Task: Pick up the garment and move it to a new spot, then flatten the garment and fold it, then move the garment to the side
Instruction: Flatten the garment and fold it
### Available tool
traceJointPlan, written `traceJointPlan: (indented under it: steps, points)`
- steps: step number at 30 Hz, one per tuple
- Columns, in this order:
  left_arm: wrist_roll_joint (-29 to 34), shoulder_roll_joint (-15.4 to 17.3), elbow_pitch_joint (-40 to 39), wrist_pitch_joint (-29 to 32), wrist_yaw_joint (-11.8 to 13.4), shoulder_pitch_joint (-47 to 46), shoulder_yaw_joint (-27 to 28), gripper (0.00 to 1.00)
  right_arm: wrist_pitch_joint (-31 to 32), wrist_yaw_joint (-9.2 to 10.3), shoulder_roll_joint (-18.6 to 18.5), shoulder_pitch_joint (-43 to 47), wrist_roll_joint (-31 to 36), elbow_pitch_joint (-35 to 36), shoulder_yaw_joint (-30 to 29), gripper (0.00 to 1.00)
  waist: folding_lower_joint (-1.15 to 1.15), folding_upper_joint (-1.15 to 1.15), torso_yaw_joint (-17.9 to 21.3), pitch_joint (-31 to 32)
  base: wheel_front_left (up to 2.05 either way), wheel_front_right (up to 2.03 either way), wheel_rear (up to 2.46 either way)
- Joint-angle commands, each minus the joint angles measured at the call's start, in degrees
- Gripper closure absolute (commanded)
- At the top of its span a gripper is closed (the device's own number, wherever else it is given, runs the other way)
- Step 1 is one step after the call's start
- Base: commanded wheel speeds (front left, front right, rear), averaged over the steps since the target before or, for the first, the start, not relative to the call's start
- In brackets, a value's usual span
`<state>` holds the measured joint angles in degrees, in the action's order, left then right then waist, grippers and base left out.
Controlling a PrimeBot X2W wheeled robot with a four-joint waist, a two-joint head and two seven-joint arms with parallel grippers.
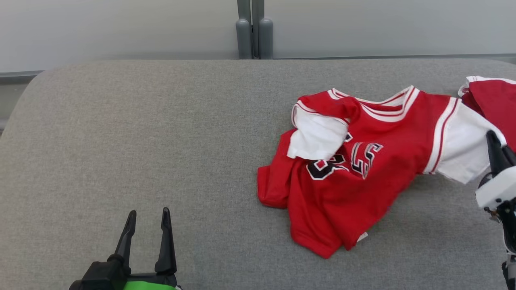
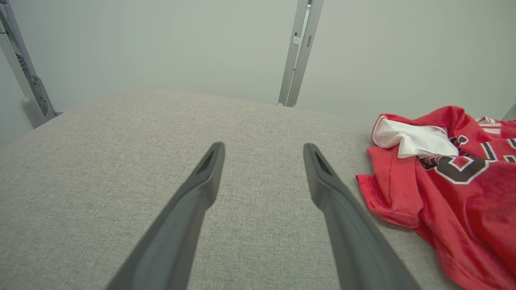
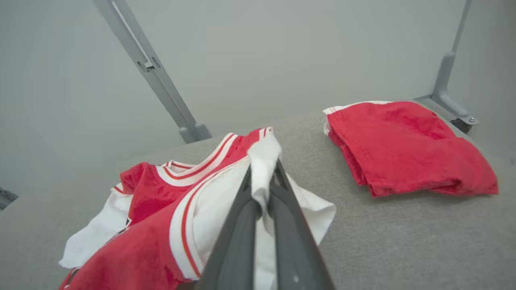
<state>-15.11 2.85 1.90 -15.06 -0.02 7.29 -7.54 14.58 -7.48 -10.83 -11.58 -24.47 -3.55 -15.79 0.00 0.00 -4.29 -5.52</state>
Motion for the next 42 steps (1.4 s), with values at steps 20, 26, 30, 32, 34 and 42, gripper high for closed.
traceJointPlan:
  steps: [20,26,30,32,34,42]
  points:
    - [-0.79,0.10,0.05,-0.14,0.44,-0.07,-0.29,0.00,-20.33,-0.01,-0.23,2.20,14.63,-6.49,-1.49,0.00,0.00,0.00,0.83,0.61,0.00,0.00,0.00]
    - [-1.16,0.10,-0.21,-0.14,0.50,1.60,-0.28,0.00,-29.81,0.01,-0.48,6.86,18.72,2.00,2.20,0.00,0.00,0.00,2.32,1.60,0.00,0.00,0.00]
    - [-0.74,0.10,-0.21,-0.13,0.00,0.38,-0.91,0.00,-29.74,0.02,1.70,11.04,21.15,10.78,2.64,0.00,0.00,0.00,3.23,1.05,0.00,0.00,0.00]
    - [-0.13,0.09,-0.23,-0.13,-0.32,-0.12,-1.39,0.00,-29.76,0.02,2.24,12.16,22.09,14.52,3.57,0.00,0.00,0.00,3.95,0.67,0.00,0.00,0.00]
    - [-0.30,0.11,-0.12,-0.08,-0.32,-0.12,-1.82,0.00,-29.76,0.02,2.38,13.98,23.05,16.52,5.23,0.00,0.00,0.00,4.87,0.30,0.00,0.00,0.00]
    - [-2.20,0.10,3.75,-0.08,-4.21,-0.15,-6.93,0.00,-29.77,0.03,4.38,16.51,22.88,14.40,6.41,0.00,0.00,0.00,7.85,-1.10,0.00,0.00,0.00]
